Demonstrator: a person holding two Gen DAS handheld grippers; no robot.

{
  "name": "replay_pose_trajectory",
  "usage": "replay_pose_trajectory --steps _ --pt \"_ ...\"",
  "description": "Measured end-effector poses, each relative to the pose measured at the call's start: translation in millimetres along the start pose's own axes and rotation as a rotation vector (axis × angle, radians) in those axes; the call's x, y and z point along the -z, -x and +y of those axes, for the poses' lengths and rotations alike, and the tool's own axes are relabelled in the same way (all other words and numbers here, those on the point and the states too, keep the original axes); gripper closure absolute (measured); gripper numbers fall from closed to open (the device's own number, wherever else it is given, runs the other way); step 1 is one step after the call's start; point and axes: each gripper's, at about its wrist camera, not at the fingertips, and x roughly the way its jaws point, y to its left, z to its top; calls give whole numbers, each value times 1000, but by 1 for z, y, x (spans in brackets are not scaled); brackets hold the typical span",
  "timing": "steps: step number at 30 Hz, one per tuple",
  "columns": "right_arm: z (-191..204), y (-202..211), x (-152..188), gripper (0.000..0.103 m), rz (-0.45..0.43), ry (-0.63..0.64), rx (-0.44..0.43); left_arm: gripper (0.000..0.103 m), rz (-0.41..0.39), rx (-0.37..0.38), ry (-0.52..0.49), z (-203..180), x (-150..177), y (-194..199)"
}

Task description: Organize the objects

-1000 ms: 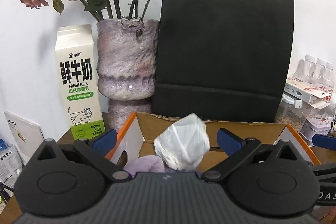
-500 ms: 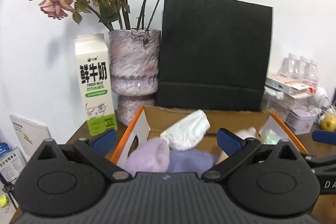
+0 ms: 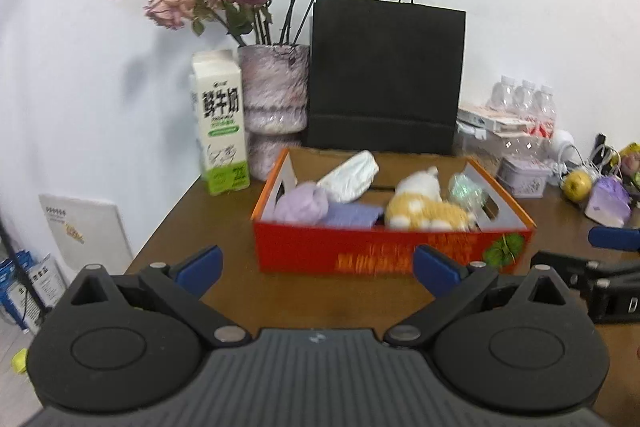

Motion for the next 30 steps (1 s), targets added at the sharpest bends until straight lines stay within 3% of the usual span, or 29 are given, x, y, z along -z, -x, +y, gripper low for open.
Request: replay_pose_trajectory --steps 7,16,30 --pt "11 46 28 0 23 -10 -10 0 40 0 10 7 30 48" --pt "24 79 50 0 32 -7 -10 0 88 13 25 8 59 77" --pt "30 94 52 0 23 6 -5 0 76 18 31 9 62 94"
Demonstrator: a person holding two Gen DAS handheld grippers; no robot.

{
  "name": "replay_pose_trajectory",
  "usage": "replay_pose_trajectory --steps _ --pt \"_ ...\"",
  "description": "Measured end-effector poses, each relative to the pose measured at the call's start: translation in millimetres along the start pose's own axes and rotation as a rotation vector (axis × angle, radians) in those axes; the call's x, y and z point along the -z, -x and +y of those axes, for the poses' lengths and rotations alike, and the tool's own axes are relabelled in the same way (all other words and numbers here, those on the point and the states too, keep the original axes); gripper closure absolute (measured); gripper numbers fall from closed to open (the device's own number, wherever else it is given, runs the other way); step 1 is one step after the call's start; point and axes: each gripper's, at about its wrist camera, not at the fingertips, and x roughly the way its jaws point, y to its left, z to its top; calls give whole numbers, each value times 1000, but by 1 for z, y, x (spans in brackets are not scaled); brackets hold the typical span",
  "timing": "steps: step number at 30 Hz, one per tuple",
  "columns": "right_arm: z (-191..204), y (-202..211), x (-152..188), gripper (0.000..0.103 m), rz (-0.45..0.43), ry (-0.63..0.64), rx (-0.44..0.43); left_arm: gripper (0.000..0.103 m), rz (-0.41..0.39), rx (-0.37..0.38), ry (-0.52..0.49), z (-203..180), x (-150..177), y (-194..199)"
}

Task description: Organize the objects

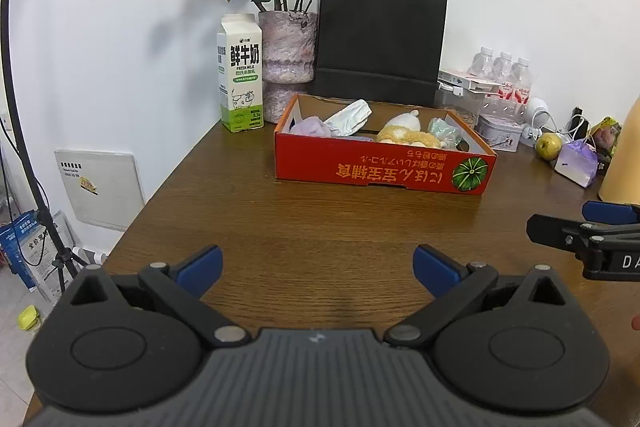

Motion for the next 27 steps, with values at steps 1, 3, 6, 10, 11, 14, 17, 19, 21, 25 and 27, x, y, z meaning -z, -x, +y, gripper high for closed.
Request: replay_pose_trajectory --steps 1,3,6,10,11,14,17,19,21,25,27 --pt "0 0 0 0 1 1 0 0 0 -1 0 0 0 0" --pt "1 2 0 0 -1 2 -1 0 0 -1 0 0 -1 1" --pt "1 2 0 0 -1 1 0 0 -1 0 -2 -1 -1 2" --pt "1 3 0 0 -2 1 -1 0 1 2 -4 -2 -2 2" --pt "1 2 0 0 -1 1 -1 0 1 4 -4 -2 -3 2" --pt "0 3 0 0 -1 1 -1 0 3 7 -3 -2 -3 2" --pt "0 3 0 0 -2 1 -1 0 3 7 -5 -3 -3 2" --pt "0 3 0 0 -1 -1 0 0 6 4 -5 -4 -4 2" --pt "0 4 0 0 -1 -1 1 0 6 4 -6 -4 -4 2" --pt "0 4 0 0 -1 0 -1 0 6 3 -9 -5 -4 2" --pt "-1 4 0 0 -2 0 -1 0 5 2 -9 -5 -4 3"
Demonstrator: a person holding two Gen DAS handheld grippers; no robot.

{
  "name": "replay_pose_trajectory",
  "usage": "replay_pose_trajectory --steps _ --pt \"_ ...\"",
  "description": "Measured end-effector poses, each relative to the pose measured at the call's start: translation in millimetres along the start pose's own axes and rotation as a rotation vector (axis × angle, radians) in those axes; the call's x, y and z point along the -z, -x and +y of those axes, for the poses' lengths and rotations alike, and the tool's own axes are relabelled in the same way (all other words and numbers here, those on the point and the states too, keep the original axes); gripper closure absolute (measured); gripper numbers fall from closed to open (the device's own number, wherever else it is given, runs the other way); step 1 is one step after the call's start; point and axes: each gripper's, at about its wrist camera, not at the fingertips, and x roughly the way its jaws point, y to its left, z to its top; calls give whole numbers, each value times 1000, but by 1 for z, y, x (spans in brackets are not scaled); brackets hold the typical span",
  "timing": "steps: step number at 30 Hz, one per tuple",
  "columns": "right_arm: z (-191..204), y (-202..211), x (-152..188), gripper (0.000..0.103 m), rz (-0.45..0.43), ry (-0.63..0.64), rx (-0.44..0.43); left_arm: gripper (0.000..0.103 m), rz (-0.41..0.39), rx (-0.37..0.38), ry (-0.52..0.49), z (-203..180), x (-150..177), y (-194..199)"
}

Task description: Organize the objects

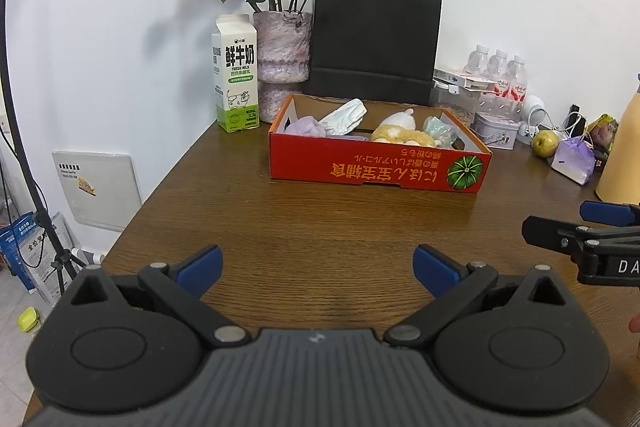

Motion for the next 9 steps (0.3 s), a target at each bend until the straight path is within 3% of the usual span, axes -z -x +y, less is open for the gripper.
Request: replay_pose_trajectory --steps 9 --pt "0 1 1 0 2 2 0 0 2 3 1 -1 1 0"
